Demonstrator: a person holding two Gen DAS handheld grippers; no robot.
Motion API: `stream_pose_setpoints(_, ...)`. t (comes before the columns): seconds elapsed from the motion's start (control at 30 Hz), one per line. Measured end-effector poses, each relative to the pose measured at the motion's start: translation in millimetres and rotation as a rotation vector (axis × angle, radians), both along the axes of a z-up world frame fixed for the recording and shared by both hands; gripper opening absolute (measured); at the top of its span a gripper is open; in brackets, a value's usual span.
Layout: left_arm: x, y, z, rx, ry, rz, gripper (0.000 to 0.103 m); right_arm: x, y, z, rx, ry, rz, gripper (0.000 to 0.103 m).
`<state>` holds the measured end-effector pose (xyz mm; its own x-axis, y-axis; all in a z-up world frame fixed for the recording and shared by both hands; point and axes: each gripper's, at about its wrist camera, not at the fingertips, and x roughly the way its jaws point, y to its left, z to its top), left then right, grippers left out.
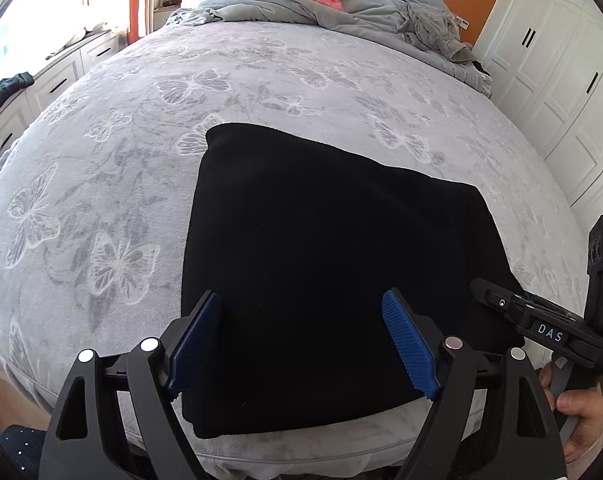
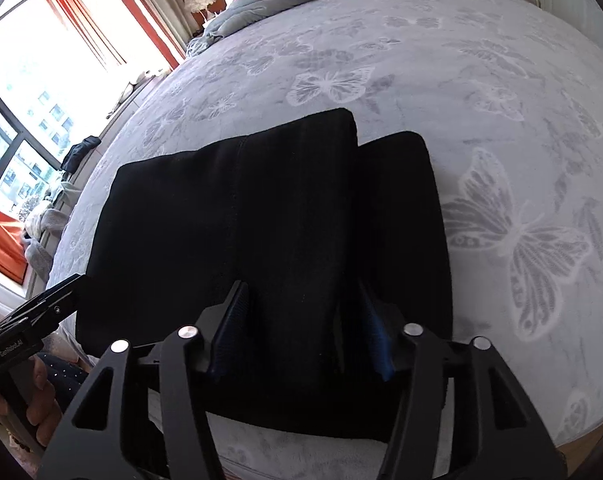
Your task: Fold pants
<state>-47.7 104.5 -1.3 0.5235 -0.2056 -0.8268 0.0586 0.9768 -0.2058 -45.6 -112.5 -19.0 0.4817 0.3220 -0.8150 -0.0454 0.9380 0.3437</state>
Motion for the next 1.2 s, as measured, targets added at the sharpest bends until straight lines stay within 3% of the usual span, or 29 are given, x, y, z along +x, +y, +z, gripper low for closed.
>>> stream_pose_setpoints(0.03, -2, -1, 0, 0.018, -0.005, 0.004, 0.08, 0, 1, 4, 0.015, 0.0, -0.006, 0.017)
stream_pose_setpoints(0.13, -3, -2, 0, 0.03, -0.007, 0.002, 0.08, -10, 4, 45, 0.075, -0.093, -0.004, 0.016)
stream_pose_setpoints(0.23, -6, -2, 0, 0.031, -0.013, -0.006, 0.08, -30, 8, 83, 0.058, -0.191, 0.023, 0.017)
stream_pose_setpoints(0.3, -7, -2, -1, 0.037, -0.011, -0.006, 0.081, -32, 4, 68, 0.019, -0.149, 0.021, 0.018)
stream_pose_setpoints(0.4, -8, -2, -2, 0.036, -0.001, -0.001, 0.081, -21, -8, 2, -0.047, 0.037, -0.023, 0.025)
stream_pose_setpoints(0.5, -11, 1, 0, 0.032, -0.01, 0.002, 0.082, -29, -22, 14, 0.08, 0.0, -0.077, 0.028)
stream_pose_setpoints(0.57, -10, 4, -2, 0.024, 0.003, 0.008, 0.082, -24, -22, 31, 0.061, -0.038, -0.073, 0.033)
stream_pose_setpoints(0.63, -9, 8, -3, 0.009, 0.014, 0.011, 0.082, -9, -19, 44, 0.009, -0.085, -0.057, 0.054)
stream_pose_setpoints(0.7, -9, 10, -1, -0.006, 0.01, 0.018, 0.082, 12, -17, 46, -0.022, -0.103, -0.045, 0.06)
stream_pose_setpoints(0.8, -8, 10, 1, -0.01, 0.0, 0.015, 0.082, 51, -15, 30, -0.012, -0.055, -0.039, 0.061)
stream_pose_setpoints(0.9, -8, 9, 0, -0.005, 0.004, 0.013, 0.082, 73, -5, 11, -0.057, -0.001, -0.012, 0.024)
stream_pose_setpoints(1.0, -6, 7, -4, -0.002, 0.015, 0.007, 0.082, 62, -14, 51, -0.007, -0.132, -0.031, 0.004)
stream_pose_setpoints(1.07, -3, 5, -6, 0.025, 0.012, 0.012, 0.085, 64, -22, 60, -0.04, -0.178, -0.049, 0.007)
stream_pose_setpoints(1.13, 0, 0, -9, 0.062, 0.016, 0.017, 0.085, 84, -19, 21, -0.163, -0.026, -0.013, 0.014)
stream_pose_setpoints(1.17, 1, -2, -10, 0.074, 0.018, 0.015, 0.085, 84, -19, 8, -0.186, 0.005, -0.011, 0.014)
stream_pose_setpoints(1.2, 2, -4, -10, 0.082, 0.02, 0.015, 0.086, 78, -21, 13, -0.161, -0.032, -0.034, 0.015)
